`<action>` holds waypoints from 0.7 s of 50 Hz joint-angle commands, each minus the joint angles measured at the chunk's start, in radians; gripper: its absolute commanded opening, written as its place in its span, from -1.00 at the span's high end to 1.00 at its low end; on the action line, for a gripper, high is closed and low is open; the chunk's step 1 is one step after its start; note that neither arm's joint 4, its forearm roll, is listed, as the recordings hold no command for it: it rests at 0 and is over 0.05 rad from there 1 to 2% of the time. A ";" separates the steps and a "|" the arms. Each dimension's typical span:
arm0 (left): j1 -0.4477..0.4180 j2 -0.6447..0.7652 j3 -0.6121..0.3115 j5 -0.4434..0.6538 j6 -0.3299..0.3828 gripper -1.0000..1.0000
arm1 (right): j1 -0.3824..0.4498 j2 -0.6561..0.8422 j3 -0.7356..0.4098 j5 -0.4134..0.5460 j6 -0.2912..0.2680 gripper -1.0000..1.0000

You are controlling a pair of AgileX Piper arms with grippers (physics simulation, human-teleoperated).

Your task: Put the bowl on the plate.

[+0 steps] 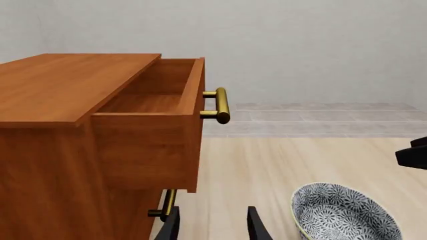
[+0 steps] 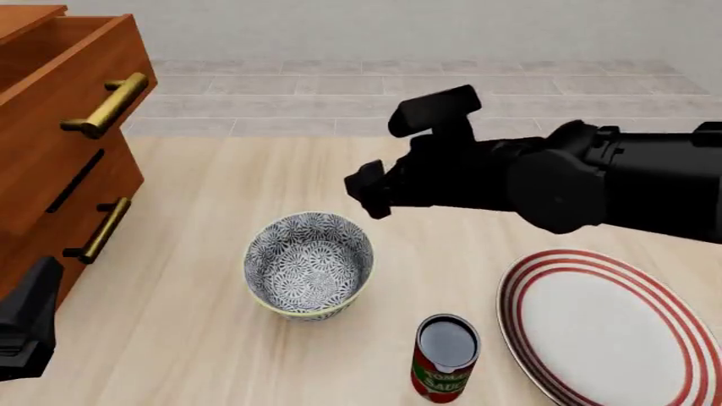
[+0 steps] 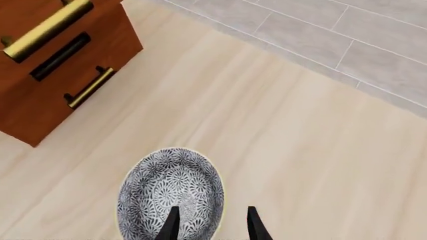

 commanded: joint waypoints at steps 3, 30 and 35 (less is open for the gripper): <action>0.000 0.000 0.000 0.000 0.000 -1.00 | 0.015 0.116 -0.066 0.050 0.032 -1.00; 0.000 0.000 0.000 0.000 0.000 -1.00 | -0.011 0.242 -0.121 0.052 0.006 -1.00; 0.000 0.000 0.000 0.000 0.000 -1.00 | -0.021 0.254 -0.113 0.049 -0.006 -1.00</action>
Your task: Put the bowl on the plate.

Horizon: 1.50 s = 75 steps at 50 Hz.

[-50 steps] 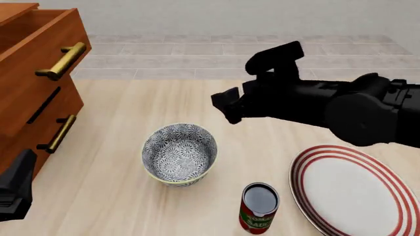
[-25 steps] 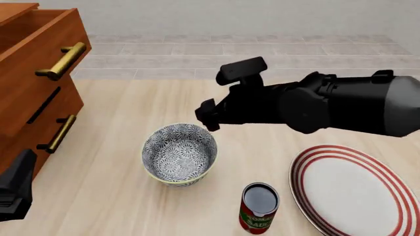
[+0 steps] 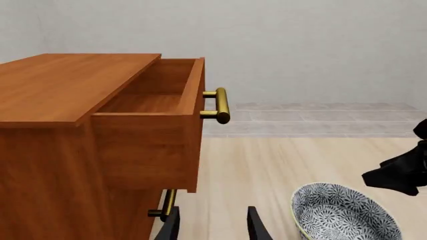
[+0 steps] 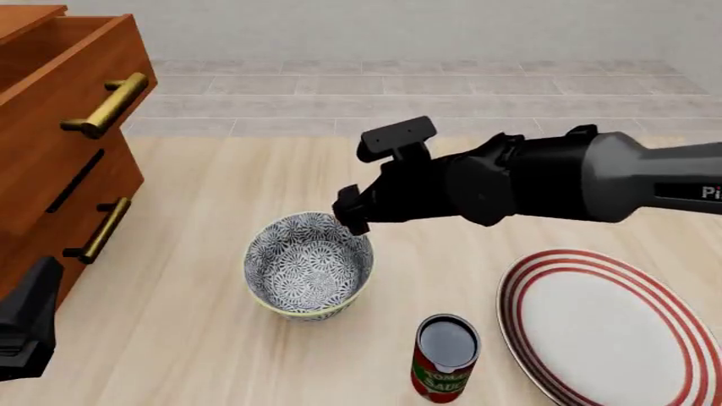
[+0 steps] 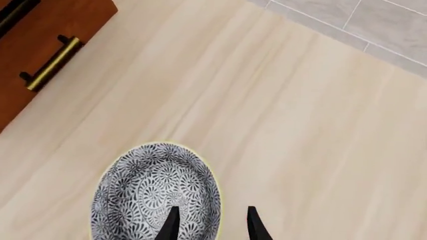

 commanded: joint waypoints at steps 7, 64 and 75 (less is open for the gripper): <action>0.000 0.000 0.000 0.000 0.000 -1.00 | -0.004 0.049 0.012 -0.020 -0.002 -1.00; 0.000 0.000 0.000 0.000 0.000 -1.00 | 0.028 0.182 0.095 -0.156 0.069 -1.00; 0.000 0.000 0.000 0.000 0.000 -1.00 | 0.023 0.194 0.107 -0.172 0.070 -1.00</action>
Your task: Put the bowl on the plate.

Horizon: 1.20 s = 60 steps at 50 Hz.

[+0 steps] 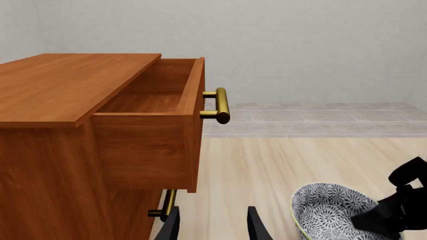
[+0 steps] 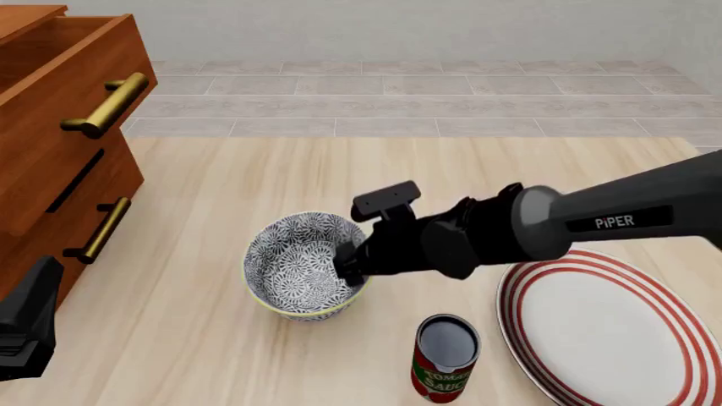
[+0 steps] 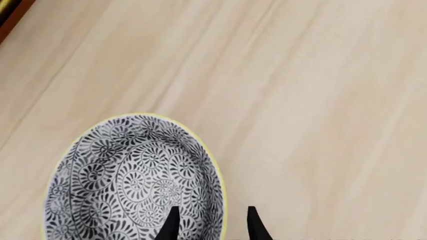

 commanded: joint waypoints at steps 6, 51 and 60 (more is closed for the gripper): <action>0.000 0.000 0.000 0.000 0.000 -1.00 | 0.004 0.013 0.021 -0.024 0.000 1.00; 0.000 0.000 0.000 0.000 0.000 -1.00 | -0.011 -0.135 -0.077 0.082 -0.012 1.00; 0.000 0.000 0.000 0.000 0.000 -1.00 | -0.018 -0.161 -0.095 0.099 -0.024 1.00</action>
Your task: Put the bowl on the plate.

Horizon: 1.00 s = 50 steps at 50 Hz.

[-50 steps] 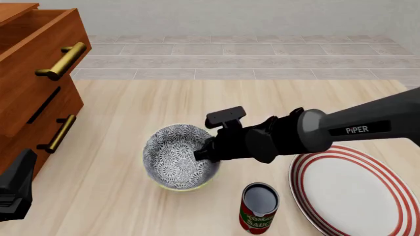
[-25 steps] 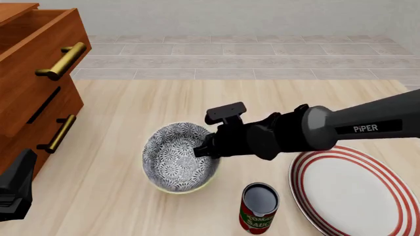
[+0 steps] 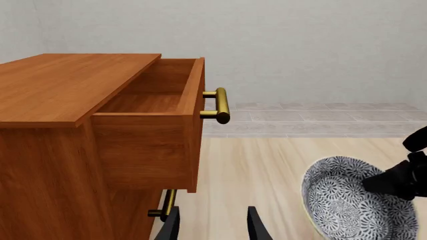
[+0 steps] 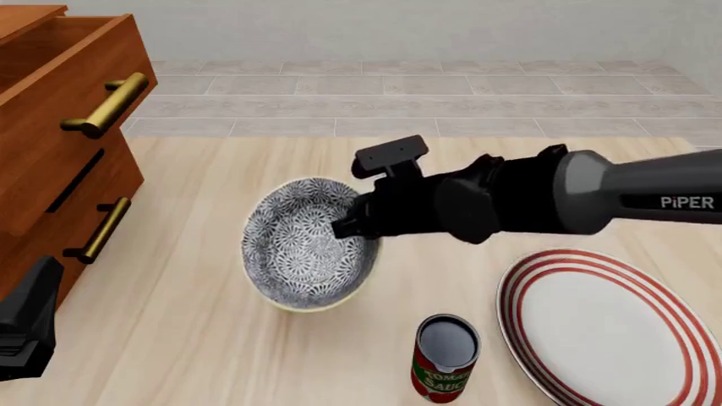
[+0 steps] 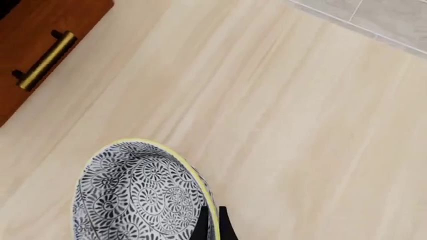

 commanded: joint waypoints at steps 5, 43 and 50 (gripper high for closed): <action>0.000 0.000 0.000 0.000 0.000 -1.00 | -0.027 -0.061 -0.056 0.052 -0.018 1.00; 0.000 0.000 0.000 0.000 0.000 -1.00 | -0.292 -0.308 0.114 0.073 -0.042 1.00; 0.000 0.000 0.000 0.000 0.000 -1.00 | -0.348 -0.380 0.174 0.084 -0.044 1.00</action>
